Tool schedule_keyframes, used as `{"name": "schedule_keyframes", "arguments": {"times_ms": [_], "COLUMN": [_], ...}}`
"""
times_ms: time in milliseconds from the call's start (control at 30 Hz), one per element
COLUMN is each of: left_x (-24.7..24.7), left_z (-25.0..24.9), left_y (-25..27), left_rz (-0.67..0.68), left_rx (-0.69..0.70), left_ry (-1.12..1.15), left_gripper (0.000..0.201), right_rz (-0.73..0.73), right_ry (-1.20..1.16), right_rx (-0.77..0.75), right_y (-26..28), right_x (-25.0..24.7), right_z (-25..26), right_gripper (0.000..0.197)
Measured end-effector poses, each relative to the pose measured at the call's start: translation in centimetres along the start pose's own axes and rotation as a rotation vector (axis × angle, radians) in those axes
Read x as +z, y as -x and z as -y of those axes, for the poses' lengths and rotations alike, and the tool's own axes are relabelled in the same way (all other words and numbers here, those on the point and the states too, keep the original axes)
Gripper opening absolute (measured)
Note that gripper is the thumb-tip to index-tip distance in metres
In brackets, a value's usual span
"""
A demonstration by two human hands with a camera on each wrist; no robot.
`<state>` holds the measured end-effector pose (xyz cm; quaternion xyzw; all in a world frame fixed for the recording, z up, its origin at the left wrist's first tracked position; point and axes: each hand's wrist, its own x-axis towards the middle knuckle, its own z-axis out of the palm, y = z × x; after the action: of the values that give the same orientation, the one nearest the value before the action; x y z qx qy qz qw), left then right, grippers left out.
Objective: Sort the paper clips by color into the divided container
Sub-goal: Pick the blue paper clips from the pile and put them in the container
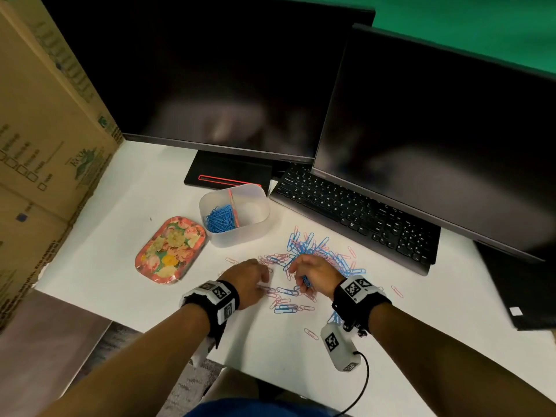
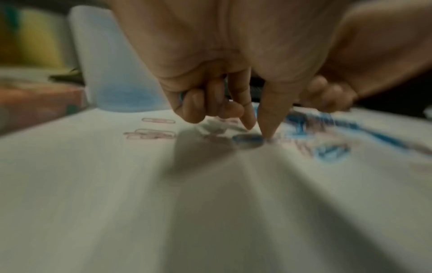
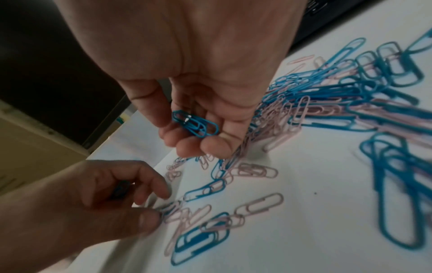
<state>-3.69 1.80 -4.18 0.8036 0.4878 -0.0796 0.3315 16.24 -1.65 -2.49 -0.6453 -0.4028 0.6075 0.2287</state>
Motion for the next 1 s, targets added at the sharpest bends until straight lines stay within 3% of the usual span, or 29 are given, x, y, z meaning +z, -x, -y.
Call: {"name": "schedule_keyframes", "arguments": {"times_ms": [167, 267, 433, 800, 900, 1000], "left_x": [0.5, 0.2, -0.9, -0.6, -0.3, 0.4], "left_z": [0.6, 0.4, 0.3, 1.0, 0.9, 0.4], "left_y": [-0.3, -0.3, -0.4, -0.7, -0.8, -0.9], "left_rz": [-0.037, -0.089, -0.155, -0.241, -0.279, -0.224], "left_rx": [0.011, 0.011, -0.028, -0.123, -0.116, -0.090], "left_ry": [-0.048, -0.002, 0.110, 0.091, 0.077, 0.016], "left_gripper": [0.006, 0.004, 0.009, 0.010, 0.012, 0.016], "right_rz": [-0.028, -0.040, -0.044, 0.024, 0.012, -0.064], "right_ry": [0.407, 0.607, 0.982, 1.145, 0.985, 0.750], "right_rx": [-0.103, -0.158, -0.150, -0.144, -0.151, -0.173], "right_y": [-0.1, 0.5, 1.0, 0.6, 0.7, 0.5], "right_x": [0.8, 1.2, 2.2, 3.0, 2.3, 1.4], "right_z": [-1.0, -1.7, -2.1, -0.7, -0.7, -1.0], "right_gripper": [0.024, 0.015, 0.024, 0.025, 0.017, 0.014]}}
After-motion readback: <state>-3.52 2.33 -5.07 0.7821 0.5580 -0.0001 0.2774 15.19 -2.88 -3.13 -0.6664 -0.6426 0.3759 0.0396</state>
